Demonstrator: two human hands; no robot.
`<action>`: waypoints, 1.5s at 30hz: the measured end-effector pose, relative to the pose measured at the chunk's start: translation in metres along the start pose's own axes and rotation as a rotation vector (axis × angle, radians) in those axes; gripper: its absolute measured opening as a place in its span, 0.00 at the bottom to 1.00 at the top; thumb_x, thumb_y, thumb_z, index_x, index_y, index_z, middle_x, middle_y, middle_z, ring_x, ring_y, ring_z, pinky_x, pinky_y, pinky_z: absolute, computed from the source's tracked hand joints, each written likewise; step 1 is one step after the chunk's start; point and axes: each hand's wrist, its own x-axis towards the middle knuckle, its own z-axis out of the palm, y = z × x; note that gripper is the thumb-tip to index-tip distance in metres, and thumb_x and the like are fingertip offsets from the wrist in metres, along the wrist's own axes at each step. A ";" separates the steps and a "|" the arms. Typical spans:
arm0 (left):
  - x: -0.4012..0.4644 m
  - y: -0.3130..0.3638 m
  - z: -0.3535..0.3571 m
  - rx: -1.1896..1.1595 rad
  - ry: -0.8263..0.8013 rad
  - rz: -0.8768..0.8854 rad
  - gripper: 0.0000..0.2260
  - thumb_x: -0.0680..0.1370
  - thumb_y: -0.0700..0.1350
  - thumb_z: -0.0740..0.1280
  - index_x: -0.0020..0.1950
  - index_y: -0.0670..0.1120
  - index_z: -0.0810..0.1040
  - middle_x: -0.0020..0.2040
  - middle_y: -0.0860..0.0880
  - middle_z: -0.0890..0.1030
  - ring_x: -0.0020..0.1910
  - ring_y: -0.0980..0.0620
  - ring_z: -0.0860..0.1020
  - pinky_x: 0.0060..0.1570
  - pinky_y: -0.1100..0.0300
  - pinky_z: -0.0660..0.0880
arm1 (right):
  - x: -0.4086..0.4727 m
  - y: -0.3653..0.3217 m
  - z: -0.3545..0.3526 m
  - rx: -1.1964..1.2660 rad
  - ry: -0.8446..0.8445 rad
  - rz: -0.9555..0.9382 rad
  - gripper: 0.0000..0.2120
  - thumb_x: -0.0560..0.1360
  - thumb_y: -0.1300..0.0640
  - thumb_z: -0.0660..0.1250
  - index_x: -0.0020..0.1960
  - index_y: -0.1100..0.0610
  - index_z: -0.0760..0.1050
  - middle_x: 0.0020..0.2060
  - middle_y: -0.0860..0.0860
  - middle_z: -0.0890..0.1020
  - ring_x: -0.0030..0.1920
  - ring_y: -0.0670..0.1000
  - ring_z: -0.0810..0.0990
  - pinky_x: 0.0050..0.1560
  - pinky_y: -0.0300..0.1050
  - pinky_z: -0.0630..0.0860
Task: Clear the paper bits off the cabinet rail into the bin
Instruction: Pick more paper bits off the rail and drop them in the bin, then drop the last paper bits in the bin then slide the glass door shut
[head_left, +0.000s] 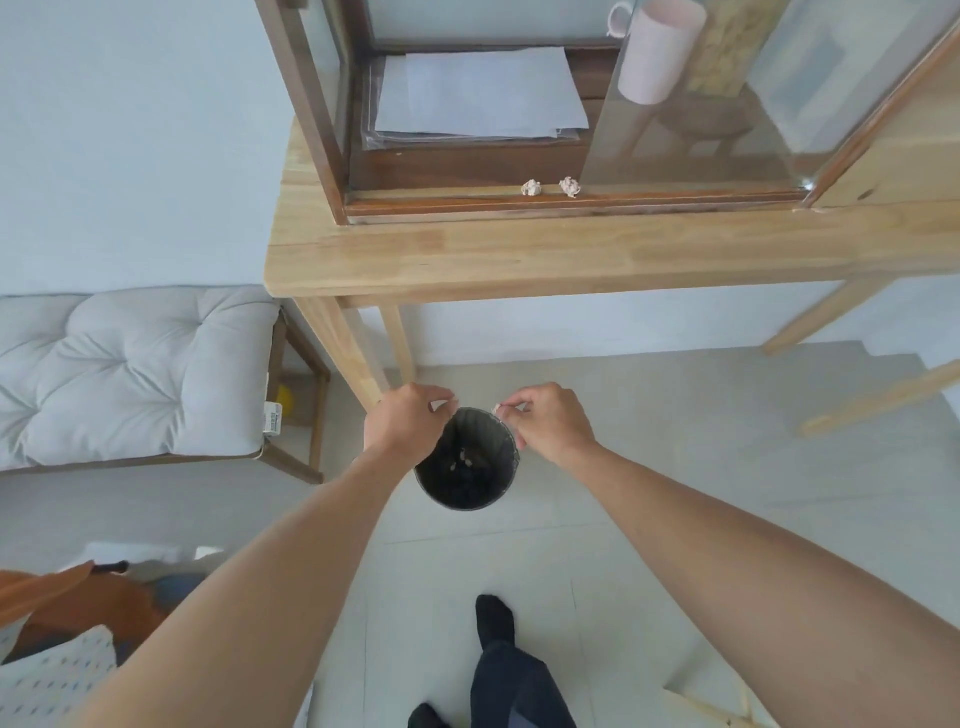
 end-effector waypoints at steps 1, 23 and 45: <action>0.004 -0.002 0.006 0.003 -0.006 -0.017 0.09 0.82 0.54 0.67 0.59 0.60 0.86 0.50 0.53 0.86 0.46 0.48 0.82 0.44 0.54 0.80 | 0.006 0.003 0.003 -0.006 -0.015 0.003 0.08 0.80 0.45 0.72 0.47 0.47 0.88 0.25 0.43 0.85 0.34 0.45 0.86 0.47 0.47 0.85; 0.041 -0.027 0.035 0.051 -0.041 -0.170 0.16 0.80 0.59 0.69 0.67 0.59 0.81 0.50 0.54 0.86 0.45 0.48 0.84 0.47 0.48 0.85 | 0.050 0.020 0.009 -0.002 -0.038 0.033 0.17 0.81 0.47 0.72 0.66 0.53 0.84 0.27 0.46 0.85 0.42 0.47 0.87 0.58 0.50 0.83; -0.029 0.065 -0.116 0.062 0.175 0.087 0.20 0.80 0.62 0.68 0.71 0.58 0.78 0.57 0.54 0.84 0.41 0.56 0.79 0.32 0.63 0.69 | -0.046 -0.080 -0.086 0.181 0.259 -0.105 0.17 0.81 0.47 0.73 0.68 0.51 0.82 0.33 0.49 0.88 0.43 0.52 0.87 0.56 0.54 0.84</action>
